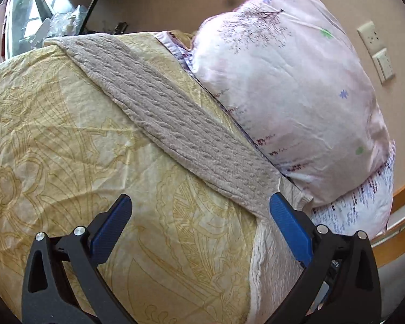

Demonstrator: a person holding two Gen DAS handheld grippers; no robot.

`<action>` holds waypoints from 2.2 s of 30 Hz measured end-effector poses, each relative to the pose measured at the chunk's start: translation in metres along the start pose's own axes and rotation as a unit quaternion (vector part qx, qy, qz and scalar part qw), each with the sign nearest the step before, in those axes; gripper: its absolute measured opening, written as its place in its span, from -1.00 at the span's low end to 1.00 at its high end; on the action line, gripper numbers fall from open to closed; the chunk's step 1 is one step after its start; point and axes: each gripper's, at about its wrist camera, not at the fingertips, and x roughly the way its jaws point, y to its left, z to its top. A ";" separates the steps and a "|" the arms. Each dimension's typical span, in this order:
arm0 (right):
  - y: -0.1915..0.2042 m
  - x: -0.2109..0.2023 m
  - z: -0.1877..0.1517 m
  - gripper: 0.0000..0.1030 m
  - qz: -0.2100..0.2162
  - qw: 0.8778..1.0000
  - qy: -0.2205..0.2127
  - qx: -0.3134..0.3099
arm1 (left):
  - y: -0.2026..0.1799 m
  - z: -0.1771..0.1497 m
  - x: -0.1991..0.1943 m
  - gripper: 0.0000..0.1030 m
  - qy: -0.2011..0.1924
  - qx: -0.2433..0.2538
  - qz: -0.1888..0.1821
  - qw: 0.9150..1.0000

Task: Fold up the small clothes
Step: 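Open the right tool to release the folded sleeve, then reach the left tool to the other sleeve and close on it, then fold the held sleeve across the sweater front with the left tool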

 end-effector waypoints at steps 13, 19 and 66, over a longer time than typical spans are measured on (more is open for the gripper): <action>-0.030 -0.090 -0.033 0.47 0.056 0.997 -0.028 -0.051 | 0.008 0.037 0.023 0.84 0.012 -0.080 0.016 0.997; -0.064 -0.124 -0.037 0.47 0.057 0.996 -0.050 -0.051 | 0.025 0.057 0.040 0.15 0.004 -0.150 0.001 0.989; -0.177 -0.239 -0.026 0.53 0.094 0.956 -0.279 0.022 | -0.164 -0.099 0.125 -0.11 0.055 -0.105 -0.146 0.982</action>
